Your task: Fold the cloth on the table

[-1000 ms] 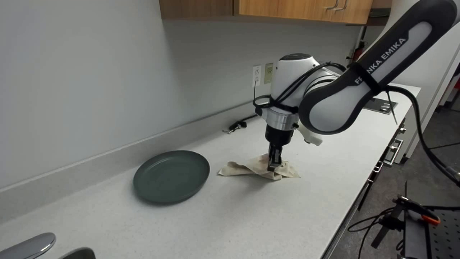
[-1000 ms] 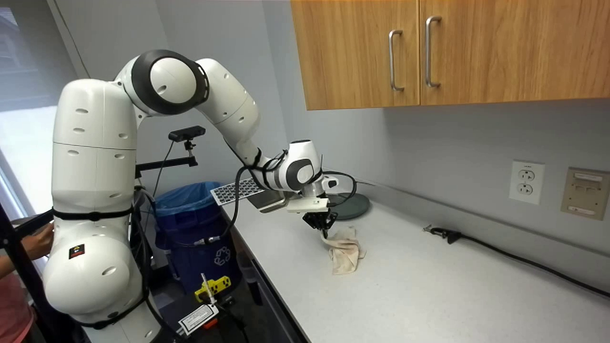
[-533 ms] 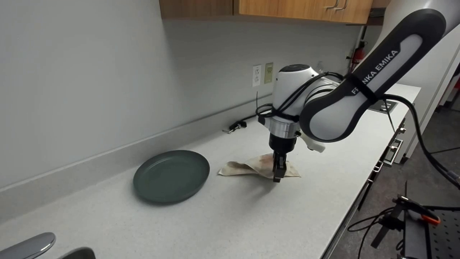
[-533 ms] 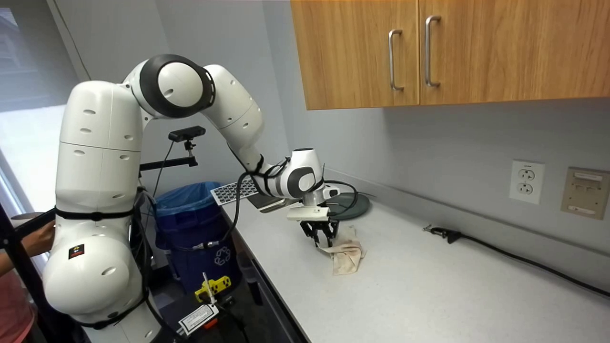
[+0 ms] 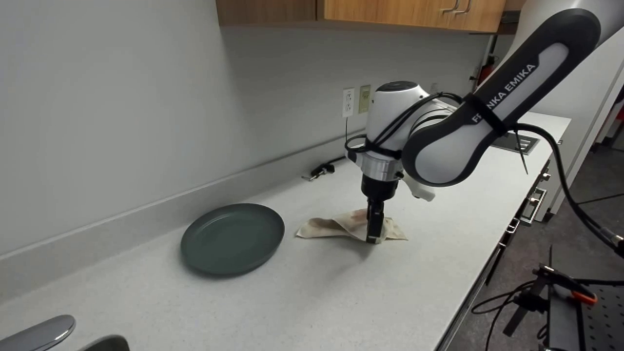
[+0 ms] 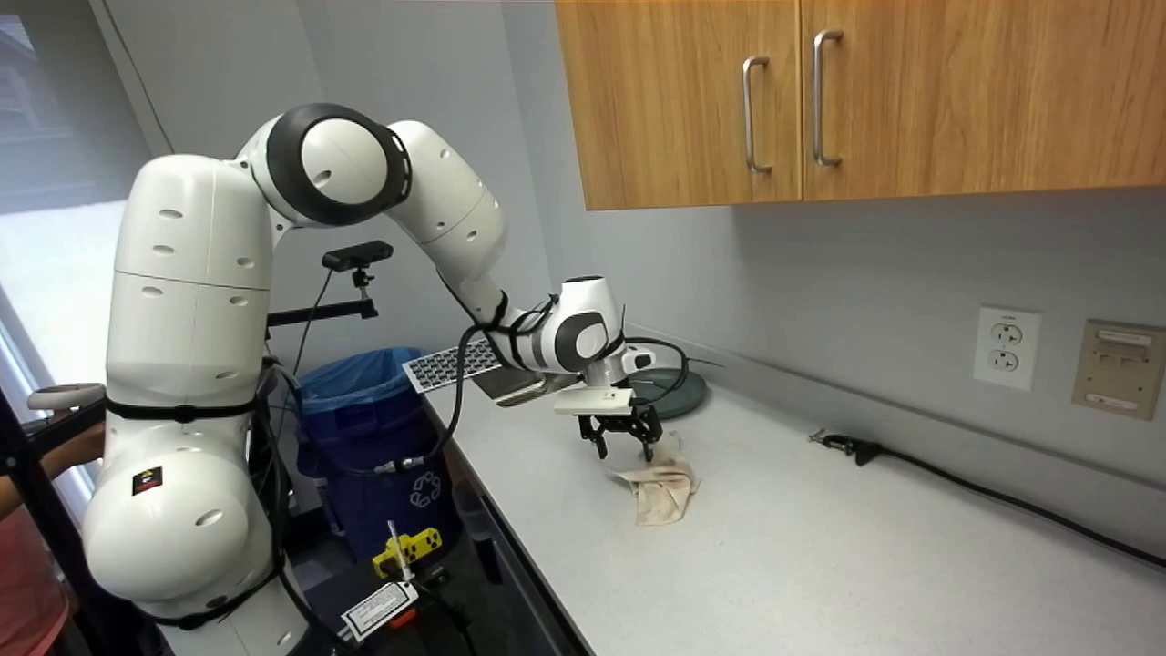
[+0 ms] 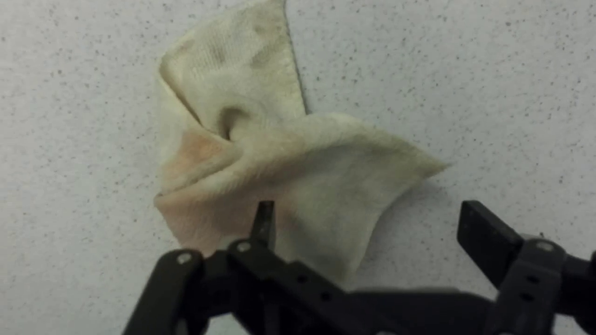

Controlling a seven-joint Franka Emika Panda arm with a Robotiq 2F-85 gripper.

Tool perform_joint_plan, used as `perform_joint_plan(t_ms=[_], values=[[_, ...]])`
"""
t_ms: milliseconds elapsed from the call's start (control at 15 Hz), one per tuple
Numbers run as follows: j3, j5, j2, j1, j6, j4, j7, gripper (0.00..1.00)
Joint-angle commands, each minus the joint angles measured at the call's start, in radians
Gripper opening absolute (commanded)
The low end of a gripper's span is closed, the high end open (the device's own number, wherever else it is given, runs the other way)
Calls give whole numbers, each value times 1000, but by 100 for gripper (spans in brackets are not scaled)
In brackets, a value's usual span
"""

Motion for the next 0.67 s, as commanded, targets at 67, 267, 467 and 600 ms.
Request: perform_joint_plan(t_ms=[67,267,467,600], values=[[-28,-44,9,37,-39,61,44,100],[-49,-99,37,67,-16,104,68,100],[-70,-166,85,95,-6,158,95,100],[-85,-208,127,113,8,199,106,100]])
